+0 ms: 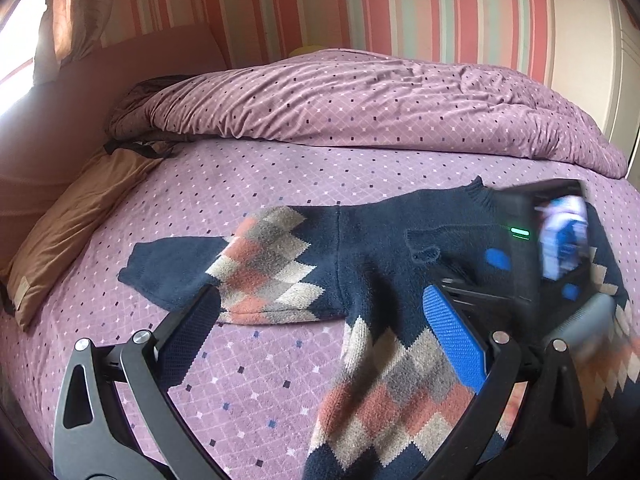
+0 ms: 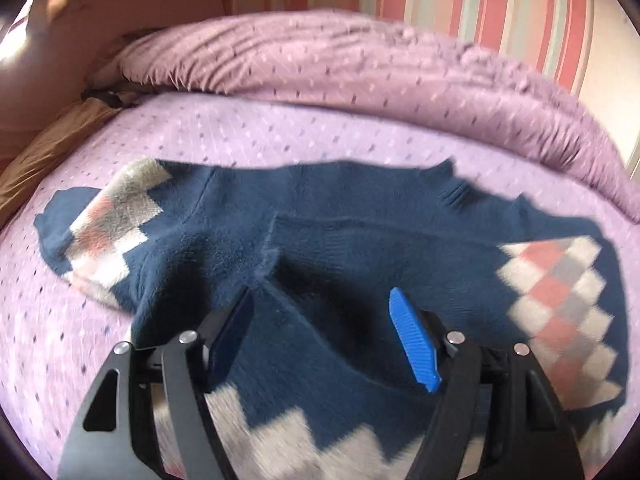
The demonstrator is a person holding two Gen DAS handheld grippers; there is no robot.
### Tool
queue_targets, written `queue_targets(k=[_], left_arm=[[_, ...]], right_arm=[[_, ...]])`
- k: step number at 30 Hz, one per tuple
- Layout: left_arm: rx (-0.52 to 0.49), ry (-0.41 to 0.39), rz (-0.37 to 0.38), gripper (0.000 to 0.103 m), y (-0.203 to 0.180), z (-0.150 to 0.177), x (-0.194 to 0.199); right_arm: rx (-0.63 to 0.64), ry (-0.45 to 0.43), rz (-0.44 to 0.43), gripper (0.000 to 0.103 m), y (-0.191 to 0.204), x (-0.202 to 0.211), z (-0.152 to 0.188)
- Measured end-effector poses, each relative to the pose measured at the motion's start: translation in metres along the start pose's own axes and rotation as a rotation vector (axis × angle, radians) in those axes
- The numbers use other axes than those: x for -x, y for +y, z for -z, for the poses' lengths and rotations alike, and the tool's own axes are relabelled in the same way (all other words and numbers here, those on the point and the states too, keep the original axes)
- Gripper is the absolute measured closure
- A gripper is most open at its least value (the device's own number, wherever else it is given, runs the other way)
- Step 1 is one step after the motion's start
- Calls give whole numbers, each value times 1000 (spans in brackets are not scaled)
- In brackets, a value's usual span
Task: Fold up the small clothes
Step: 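Lay the sleeve flat on the sweater body and open the right gripper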
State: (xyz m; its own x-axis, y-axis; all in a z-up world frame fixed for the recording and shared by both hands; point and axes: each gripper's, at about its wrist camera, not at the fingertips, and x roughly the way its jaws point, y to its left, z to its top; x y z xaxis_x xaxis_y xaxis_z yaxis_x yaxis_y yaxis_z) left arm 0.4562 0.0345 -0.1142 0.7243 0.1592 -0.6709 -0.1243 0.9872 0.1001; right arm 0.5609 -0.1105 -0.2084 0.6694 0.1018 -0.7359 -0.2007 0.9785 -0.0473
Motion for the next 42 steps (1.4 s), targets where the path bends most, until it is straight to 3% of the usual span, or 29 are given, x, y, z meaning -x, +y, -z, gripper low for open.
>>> queue_targets(k=[2, 3, 5, 9, 13, 19, 24, 27, 30, 32, 34, 35, 36, 39, 42], left_arm=[[14, 3, 8, 3, 1, 0, -2], [17, 6, 10, 3, 0, 0, -4], [18, 8, 13, 3, -2, 1, -7], [7, 13, 10, 3, -11, 5, -14], [-13, 19, 8, 3, -18, 10, -18], [-17, 28, -3, 3, -12, 13, -20], [-5, 17, -10, 3, -2, 10, -16], [12, 17, -8, 3, 3, 8, -18], [22, 23, -9, 3, 6, 9, -20], [36, 29, -12, 3, 10, 11, -22], [59, 36, -13, 3, 17, 11, -24], [69, 35, -10, 3, 20, 12, -25], [77, 34, -7, 3, 23, 12, -25], [71, 21, -25, 3, 31, 11, -25], [53, 16, -75, 3, 41, 10, -26]], right_arm=[[-26, -17, 11, 40, -20, 11, 6], [-48, -11, 25, 58, -36, 14, 10], [-82, 18, 39, 75, -61, 11, 15], [-128, 92, 56, 84, -95, -8, 29], [-131, 113, 34, 87, -93, -22, 37], [-92, 60, -76, 90, -44, -31, 2], [-38, 126, -110, 97, -4, -57, -7], [3, 113, -86, 98, 5, -55, 4], [-44, 88, -145, 94, -7, -43, 4], [-68, 45, -135, 92, -23, -23, 3], [-85, 15, -113, 71, -42, -6, 5], [-88, 8, -99, 52, -50, 0, 7], [-89, -1, -65, 44, -61, 7, 10], [-96, 15, 13, 43, -89, 18, 22], [-131, -11, 29, 40, -111, 41, 32]])
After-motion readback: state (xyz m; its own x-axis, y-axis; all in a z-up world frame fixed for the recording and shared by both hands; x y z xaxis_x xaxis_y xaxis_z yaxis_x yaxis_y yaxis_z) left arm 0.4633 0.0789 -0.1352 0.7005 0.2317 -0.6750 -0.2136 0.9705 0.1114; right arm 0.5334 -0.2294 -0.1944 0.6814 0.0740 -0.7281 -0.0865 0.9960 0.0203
